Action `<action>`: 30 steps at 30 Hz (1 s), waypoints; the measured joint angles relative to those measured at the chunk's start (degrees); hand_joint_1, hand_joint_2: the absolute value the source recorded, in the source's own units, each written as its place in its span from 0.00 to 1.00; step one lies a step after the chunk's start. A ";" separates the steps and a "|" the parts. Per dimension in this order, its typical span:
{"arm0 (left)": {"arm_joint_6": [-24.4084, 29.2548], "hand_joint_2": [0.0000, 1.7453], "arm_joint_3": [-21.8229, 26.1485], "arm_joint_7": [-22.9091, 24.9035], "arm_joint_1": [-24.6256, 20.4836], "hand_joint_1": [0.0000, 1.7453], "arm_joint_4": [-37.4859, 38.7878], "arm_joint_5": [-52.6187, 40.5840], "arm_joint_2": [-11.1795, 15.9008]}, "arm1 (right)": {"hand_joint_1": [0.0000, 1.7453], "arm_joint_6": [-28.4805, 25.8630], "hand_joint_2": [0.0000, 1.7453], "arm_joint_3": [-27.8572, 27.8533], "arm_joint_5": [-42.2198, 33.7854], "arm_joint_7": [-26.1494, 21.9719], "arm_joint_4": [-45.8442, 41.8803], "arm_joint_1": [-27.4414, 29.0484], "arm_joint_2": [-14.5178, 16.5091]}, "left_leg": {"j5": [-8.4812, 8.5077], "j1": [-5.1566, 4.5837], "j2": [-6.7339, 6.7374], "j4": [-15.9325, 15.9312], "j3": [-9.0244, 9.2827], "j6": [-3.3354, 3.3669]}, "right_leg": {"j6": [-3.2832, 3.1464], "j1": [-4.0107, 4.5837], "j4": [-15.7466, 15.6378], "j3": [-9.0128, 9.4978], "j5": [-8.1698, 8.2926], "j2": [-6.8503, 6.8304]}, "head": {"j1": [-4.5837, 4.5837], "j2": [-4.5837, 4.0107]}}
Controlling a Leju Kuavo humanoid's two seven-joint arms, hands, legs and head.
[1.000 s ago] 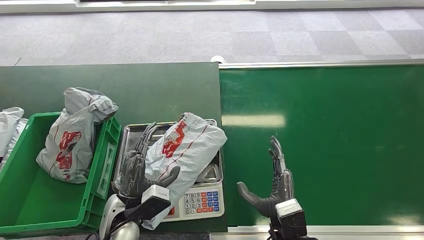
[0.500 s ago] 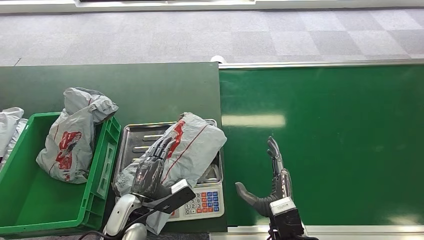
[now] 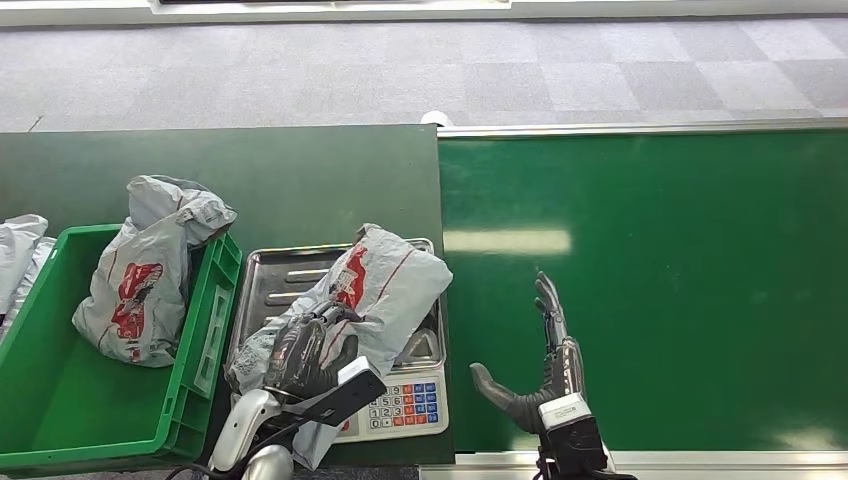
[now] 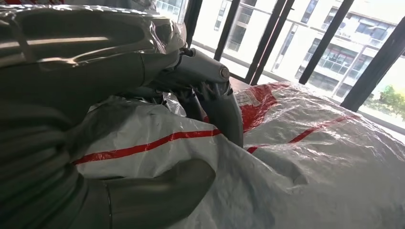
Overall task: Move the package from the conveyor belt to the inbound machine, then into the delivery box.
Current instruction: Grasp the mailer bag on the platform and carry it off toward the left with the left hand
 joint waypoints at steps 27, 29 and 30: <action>24.93 1.00 3.10 -21.17 3.37 1.00 -16.31 15.99 2.04 | 0.00 -0.19 1.00 -0.01 -1.25 -0.64 0.21 -0.07 0.01 | 0.00 0.00 -0.01 -0.02 -0.03 0.00 | -0.01 0.01 0.01 0.00 -0.01 -0.01 | 0.01 0.00; 27.86 1.00 5.32 -20.24 3.15 1.00 -18.05 15.85 3.33 | 0.00 -0.43 1.00 -0.03 -1.44 -0.73 0.24 -0.05 0.00 | 0.00 0.01 0.00 -0.03 -0.02 0.00 | -0.01 0.02 0.01 0.00 -0.01 -0.01 | 0.01 0.00; 28.44 1.00 7.08 -19.11 2.87 1.00 -18.50 15.90 4.00 | 0.00 -0.54 1.00 -0.04 -1.53 -0.74 0.24 -0.01 -0.03 | 0.00 0.02 0.00 -0.03 -0.01 0.00 | -0.02 0.02 0.01 -0.01 -0.01 0.00 | 0.00 0.00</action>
